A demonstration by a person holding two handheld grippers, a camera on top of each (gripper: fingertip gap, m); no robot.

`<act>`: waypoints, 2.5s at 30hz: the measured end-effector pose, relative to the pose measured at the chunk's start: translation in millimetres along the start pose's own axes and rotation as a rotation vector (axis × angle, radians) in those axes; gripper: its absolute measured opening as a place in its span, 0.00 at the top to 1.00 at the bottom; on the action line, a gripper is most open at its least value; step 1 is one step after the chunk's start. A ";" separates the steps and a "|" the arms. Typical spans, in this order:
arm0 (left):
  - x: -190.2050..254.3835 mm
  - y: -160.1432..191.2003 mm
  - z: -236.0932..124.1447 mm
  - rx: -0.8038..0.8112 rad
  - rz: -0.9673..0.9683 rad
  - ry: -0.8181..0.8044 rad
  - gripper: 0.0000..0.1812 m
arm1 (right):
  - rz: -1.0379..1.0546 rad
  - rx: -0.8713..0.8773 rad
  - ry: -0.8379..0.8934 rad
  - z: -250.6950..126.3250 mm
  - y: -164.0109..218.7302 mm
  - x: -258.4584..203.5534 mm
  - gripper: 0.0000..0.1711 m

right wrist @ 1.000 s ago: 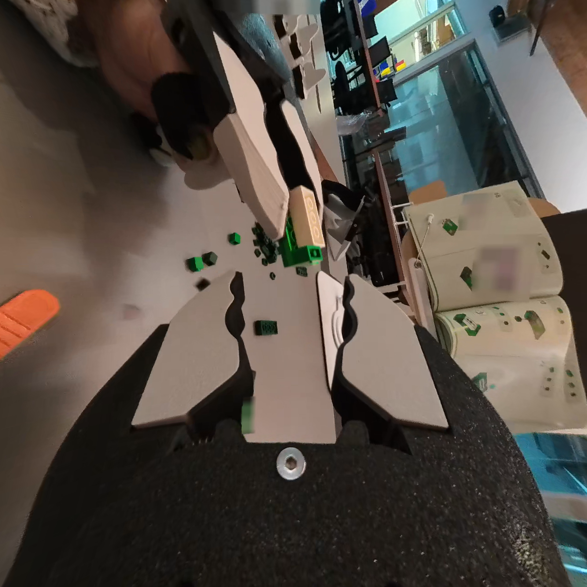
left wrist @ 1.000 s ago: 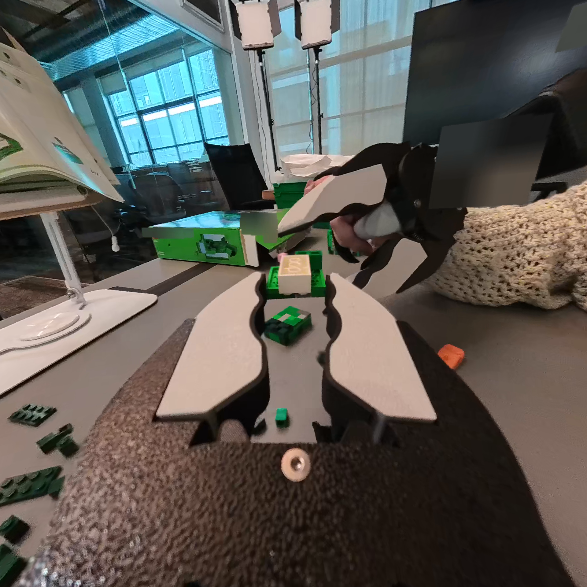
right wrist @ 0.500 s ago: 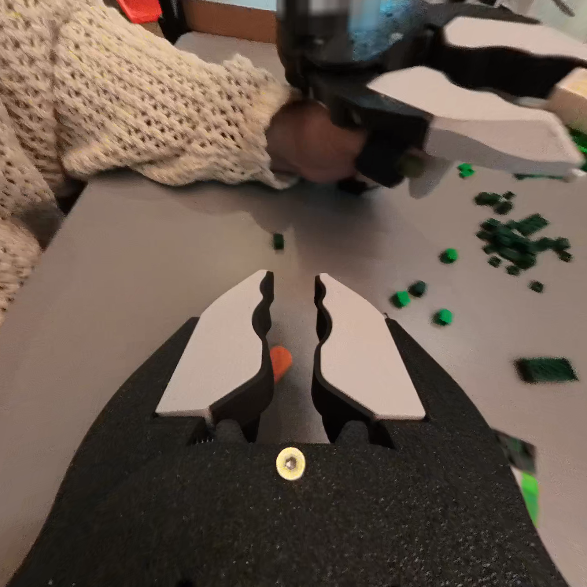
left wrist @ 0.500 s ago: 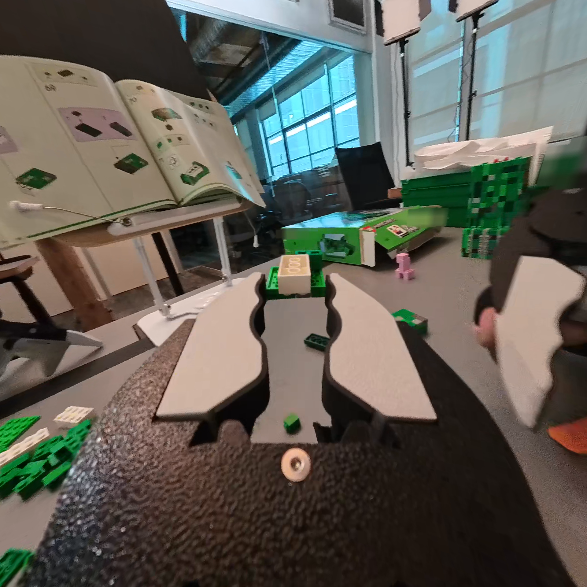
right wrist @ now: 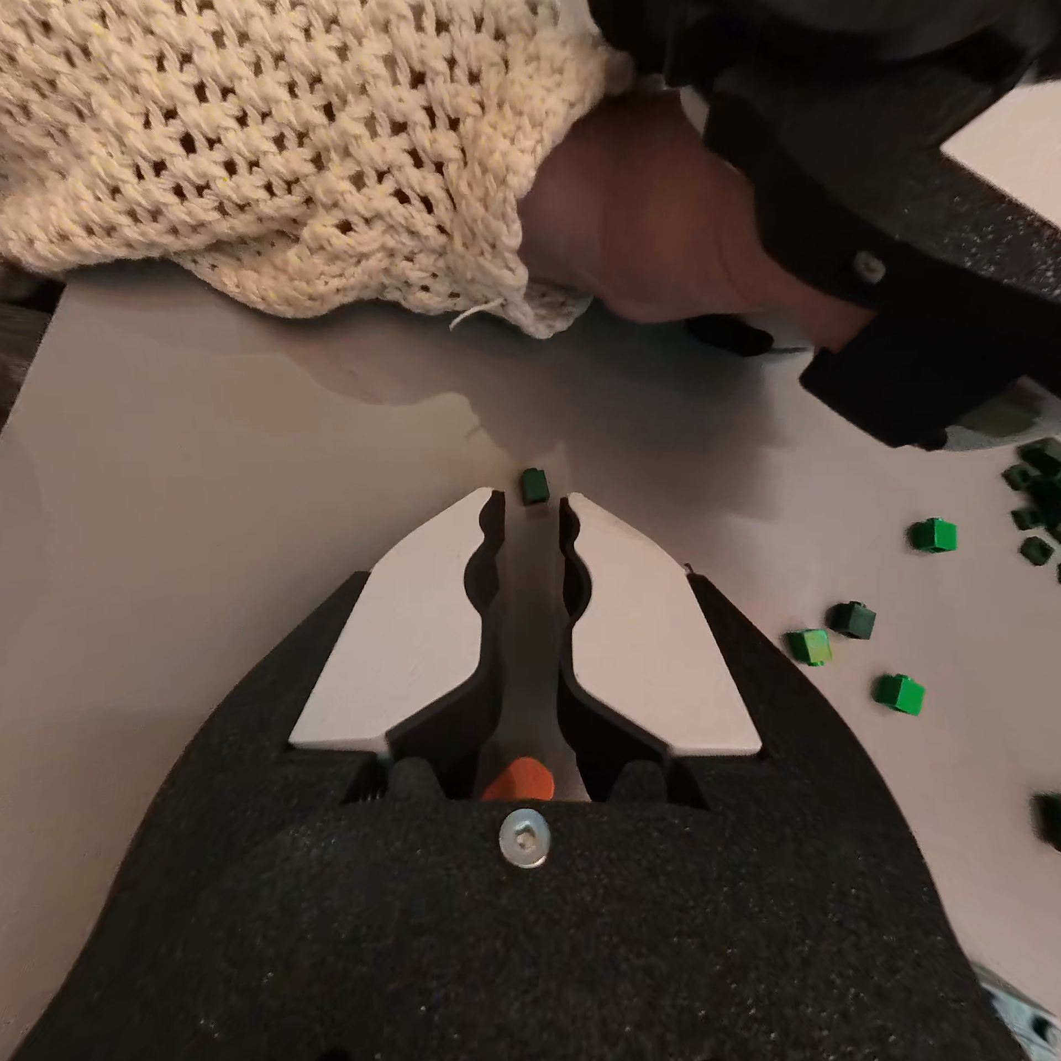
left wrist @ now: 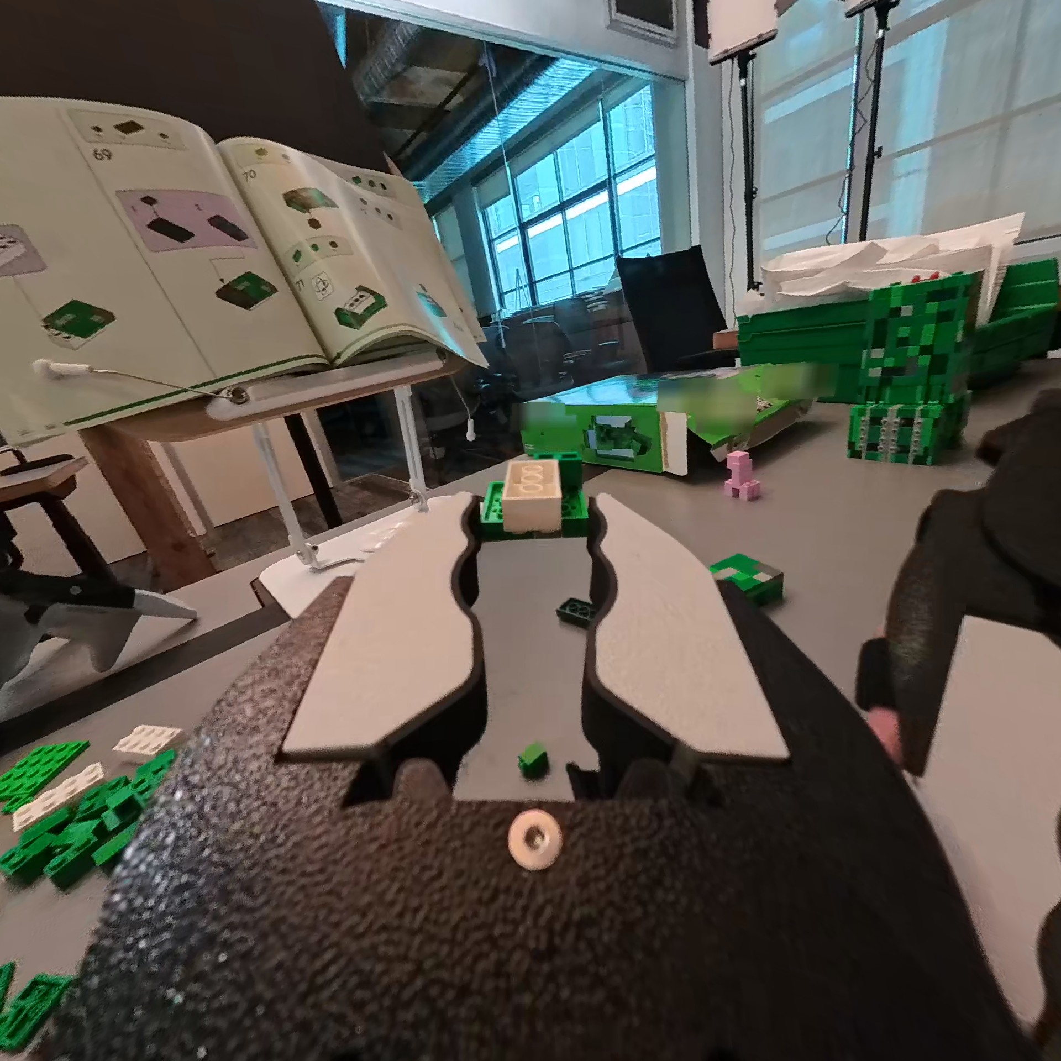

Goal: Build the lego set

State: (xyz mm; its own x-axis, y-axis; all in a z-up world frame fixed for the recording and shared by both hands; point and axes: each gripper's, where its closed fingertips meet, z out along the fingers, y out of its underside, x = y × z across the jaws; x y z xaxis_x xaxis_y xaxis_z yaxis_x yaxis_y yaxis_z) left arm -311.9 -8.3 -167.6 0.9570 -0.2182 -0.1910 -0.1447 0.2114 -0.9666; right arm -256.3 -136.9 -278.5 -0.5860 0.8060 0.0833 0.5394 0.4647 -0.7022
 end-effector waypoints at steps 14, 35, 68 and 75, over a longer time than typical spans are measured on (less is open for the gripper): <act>7.6 7.4 2.3 -0.032 -0.021 0.054 0.80 | -0.014 0.006 -0.043 6.0 3.9 2.9 0.95; 108.2 25.3 -8.5 -0.108 0.274 0.530 0.80 | -0.114 -0.326 0.501 -133.8 34.5 74.1 0.96; 101.3 0.4 -5.7 0.026 0.240 0.457 0.80 | -0.293 -0.703 0.072 -132.2 9.0 70.8 0.95; 82.3 -21.7 -4.4 0.135 0.307 0.287 0.80 | -0.524 -0.886 0.141 -140.2 -22.3 80.6 0.96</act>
State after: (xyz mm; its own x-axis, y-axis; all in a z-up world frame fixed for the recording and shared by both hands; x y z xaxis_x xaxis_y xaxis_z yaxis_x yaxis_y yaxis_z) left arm -231.1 -35.1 -163.1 0.7632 -0.3774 -0.5245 -0.3594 0.4265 -0.8300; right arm -230.8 -30.9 -157.0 -0.8300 0.4339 0.3504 0.5217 0.8261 0.2128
